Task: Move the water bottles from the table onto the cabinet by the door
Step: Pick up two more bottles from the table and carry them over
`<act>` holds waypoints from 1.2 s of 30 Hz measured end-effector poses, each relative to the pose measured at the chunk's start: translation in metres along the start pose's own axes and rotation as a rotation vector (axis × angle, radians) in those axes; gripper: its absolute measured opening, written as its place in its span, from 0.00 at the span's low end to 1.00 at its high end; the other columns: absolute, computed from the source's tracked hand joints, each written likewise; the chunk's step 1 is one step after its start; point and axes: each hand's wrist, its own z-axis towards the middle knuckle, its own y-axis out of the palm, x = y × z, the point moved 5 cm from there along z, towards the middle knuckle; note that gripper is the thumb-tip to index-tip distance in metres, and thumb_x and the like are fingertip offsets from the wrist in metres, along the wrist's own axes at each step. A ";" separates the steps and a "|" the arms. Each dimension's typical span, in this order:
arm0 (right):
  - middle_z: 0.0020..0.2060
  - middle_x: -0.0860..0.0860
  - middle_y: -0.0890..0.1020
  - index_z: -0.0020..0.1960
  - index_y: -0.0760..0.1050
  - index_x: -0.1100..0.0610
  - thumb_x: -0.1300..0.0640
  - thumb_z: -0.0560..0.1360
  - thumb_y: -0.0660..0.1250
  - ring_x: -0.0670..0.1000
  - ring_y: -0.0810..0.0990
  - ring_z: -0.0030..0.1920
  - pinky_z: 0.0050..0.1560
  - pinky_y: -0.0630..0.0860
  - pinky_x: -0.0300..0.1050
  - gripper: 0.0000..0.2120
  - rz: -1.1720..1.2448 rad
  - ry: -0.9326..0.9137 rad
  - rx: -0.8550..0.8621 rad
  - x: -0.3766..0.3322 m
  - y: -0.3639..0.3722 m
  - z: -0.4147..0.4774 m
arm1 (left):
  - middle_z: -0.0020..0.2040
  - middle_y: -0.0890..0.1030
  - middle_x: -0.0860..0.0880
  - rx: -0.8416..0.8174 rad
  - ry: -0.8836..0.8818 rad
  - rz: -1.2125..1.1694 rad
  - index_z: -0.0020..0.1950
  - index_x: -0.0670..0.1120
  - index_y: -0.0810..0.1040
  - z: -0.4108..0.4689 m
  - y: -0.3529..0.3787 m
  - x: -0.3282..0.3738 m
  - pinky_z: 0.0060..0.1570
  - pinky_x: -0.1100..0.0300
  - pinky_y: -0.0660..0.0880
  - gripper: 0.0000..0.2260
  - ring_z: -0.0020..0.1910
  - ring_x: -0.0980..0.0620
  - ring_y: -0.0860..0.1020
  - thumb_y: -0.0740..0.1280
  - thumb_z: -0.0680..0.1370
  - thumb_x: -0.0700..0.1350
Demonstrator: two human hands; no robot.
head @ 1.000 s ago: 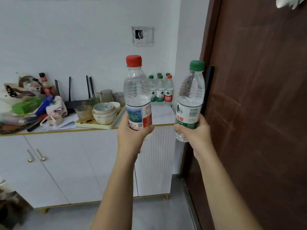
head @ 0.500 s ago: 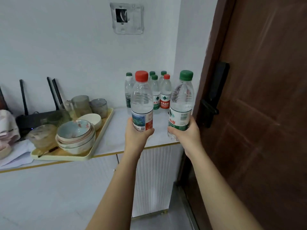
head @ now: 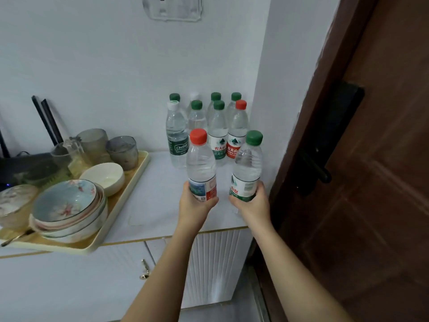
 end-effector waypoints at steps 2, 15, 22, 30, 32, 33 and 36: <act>0.48 0.45 0.81 0.54 0.71 0.48 0.64 0.64 0.79 0.50 0.81 0.51 0.52 0.79 0.48 0.26 -0.019 0.013 -0.028 0.008 0.002 0.016 | 0.50 0.81 0.51 0.012 -0.025 0.029 0.56 0.48 0.72 0.014 0.007 -0.008 0.48 0.60 0.77 0.24 0.48 0.55 0.81 0.77 0.66 0.35; 0.43 0.37 0.79 0.54 0.70 0.49 0.65 0.64 0.80 0.30 0.77 0.41 0.39 0.71 0.23 0.27 -0.023 -0.018 -0.121 0.029 0.014 0.070 | 0.55 0.80 0.49 -0.025 -0.036 0.182 0.60 0.46 0.72 0.062 0.033 -0.028 0.52 0.59 0.77 0.27 0.52 0.53 0.81 0.79 0.66 0.38; 0.48 0.39 0.80 0.57 0.70 0.50 0.63 0.64 0.80 0.37 0.80 0.49 0.48 0.75 0.33 0.29 -0.011 -0.005 -0.098 0.035 0.016 0.088 | 0.54 0.78 0.47 0.030 0.009 0.446 0.57 0.43 0.74 0.075 0.034 -0.013 0.50 0.58 0.74 0.27 0.52 0.48 0.78 0.81 0.63 0.43; 0.52 0.47 0.82 0.59 0.73 0.51 0.64 0.66 0.78 0.48 0.82 0.53 0.55 0.78 0.46 0.25 -0.015 0.011 -0.131 0.030 0.028 0.119 | 0.57 0.82 0.46 0.007 0.024 0.320 0.62 0.43 0.74 0.099 0.055 -0.007 0.47 0.63 0.71 0.25 0.54 0.48 0.80 0.77 0.68 0.39; 0.54 0.48 0.82 0.62 0.73 0.54 0.64 0.67 0.77 0.47 0.81 0.54 0.55 0.77 0.44 0.26 -0.016 0.012 -0.158 0.027 0.031 0.125 | 0.58 0.81 0.47 -0.007 0.012 0.281 0.65 0.44 0.73 0.106 0.060 -0.006 0.48 0.63 0.70 0.27 0.54 0.50 0.80 0.76 0.68 0.38; 0.54 0.48 0.82 0.63 0.73 0.55 0.65 0.67 0.77 0.47 0.81 0.54 0.54 0.77 0.40 0.26 -0.020 0.008 -0.170 0.024 0.032 0.128 | 0.58 0.81 0.48 -0.015 0.014 0.265 0.66 0.45 0.72 0.109 0.062 -0.005 0.49 0.63 0.70 0.28 0.52 0.52 0.79 0.76 0.68 0.38; 0.50 0.47 0.80 0.59 0.73 0.55 0.66 0.68 0.76 0.43 0.80 0.48 0.43 0.73 0.26 0.23 -0.039 -0.002 -0.196 0.018 0.033 0.135 | 0.58 0.81 0.48 -0.042 0.020 0.251 0.66 0.46 0.72 0.116 0.067 -0.003 0.50 0.63 0.71 0.28 0.51 0.53 0.79 0.76 0.68 0.37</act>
